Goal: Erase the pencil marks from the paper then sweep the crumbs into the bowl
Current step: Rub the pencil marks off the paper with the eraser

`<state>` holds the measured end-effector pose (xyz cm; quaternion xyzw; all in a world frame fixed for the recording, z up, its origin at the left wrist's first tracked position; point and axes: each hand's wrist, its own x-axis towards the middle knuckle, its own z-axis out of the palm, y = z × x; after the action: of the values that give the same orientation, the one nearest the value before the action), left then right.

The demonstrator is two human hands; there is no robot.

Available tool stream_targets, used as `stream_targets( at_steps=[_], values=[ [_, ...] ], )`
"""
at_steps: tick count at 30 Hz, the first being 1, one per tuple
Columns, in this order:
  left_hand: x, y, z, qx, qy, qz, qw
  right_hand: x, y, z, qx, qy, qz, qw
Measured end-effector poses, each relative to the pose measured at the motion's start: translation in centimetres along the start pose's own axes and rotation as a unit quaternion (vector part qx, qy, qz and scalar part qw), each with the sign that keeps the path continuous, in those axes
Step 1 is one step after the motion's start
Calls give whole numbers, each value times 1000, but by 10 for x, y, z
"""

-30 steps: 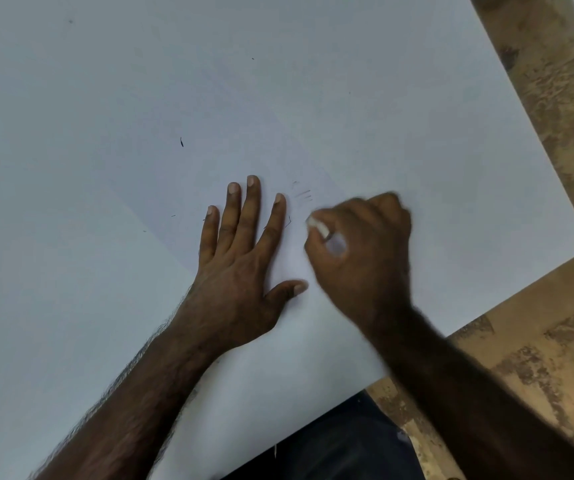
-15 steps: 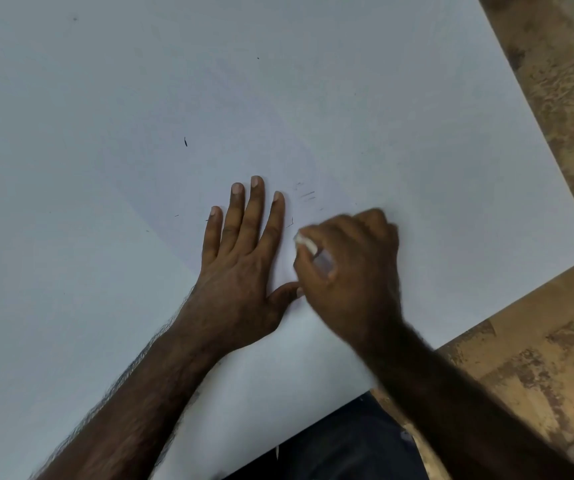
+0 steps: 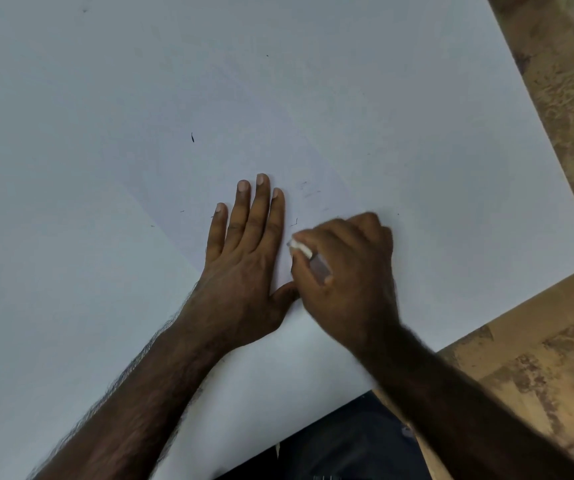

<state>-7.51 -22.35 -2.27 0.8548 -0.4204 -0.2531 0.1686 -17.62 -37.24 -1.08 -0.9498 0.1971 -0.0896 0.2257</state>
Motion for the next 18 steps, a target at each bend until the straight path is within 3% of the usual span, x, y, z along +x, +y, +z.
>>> stream_targets(
  at_steps=[3, 7, 10, 15, 18],
  values=[
    [0, 0, 0, 0, 1, 1, 1000, 9, 5, 0, -13, 6, -23, 1000],
    [1, 0, -1, 10, -2, -6, 1000, 60, 20, -2, -43, 63, 26, 997],
    [1, 1, -1, 10, -5, -9, 1000, 58, 18, -3, -39, 56, 41, 997],
    [0, 1, -2, -7, 0, -3, 1000, 3, -4, -2, -24, -4, -18, 1000],
    [-1, 1, -2, -4, -1, -2, 1000, 27, 4, -1, -36, 31, -21, 999]
  ],
)
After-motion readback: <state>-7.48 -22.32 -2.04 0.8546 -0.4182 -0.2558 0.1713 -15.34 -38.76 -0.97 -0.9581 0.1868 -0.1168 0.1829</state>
